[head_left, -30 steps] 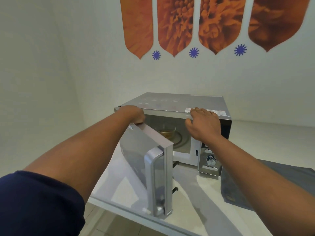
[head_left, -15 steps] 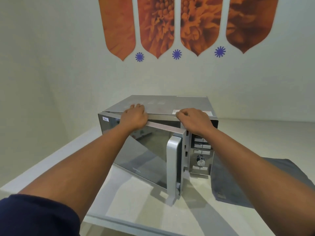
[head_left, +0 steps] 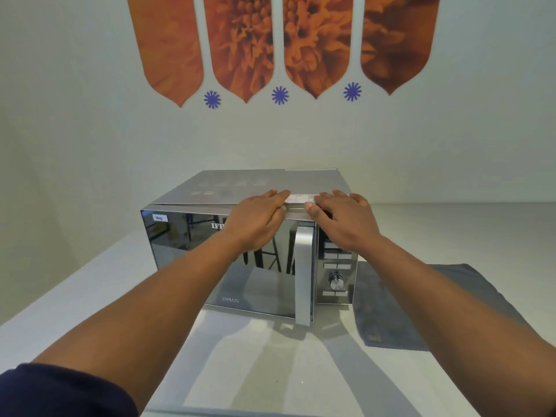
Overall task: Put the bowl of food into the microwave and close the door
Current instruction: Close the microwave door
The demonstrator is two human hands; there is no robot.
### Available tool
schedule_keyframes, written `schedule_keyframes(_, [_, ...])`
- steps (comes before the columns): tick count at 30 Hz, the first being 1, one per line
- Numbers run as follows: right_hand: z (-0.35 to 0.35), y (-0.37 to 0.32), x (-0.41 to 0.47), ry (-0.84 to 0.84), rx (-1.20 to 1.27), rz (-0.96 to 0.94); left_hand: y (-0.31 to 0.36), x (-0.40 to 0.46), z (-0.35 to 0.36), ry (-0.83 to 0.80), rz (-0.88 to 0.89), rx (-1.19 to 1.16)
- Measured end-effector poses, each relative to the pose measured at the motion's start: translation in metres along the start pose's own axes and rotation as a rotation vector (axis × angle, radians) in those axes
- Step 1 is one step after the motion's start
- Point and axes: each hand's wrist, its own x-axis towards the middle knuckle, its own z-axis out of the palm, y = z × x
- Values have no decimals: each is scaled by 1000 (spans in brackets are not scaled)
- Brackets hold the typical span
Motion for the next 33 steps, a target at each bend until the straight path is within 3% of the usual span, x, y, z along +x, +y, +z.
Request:
schedule_keyframes(9, [7, 4, -5, 11, -106, -2, 18, 16, 12, -33, 137, 50])
schedule_keyframes(33, [19, -2, -4, 139, -93, 62, 19, 26, 23, 19, 58, 19])
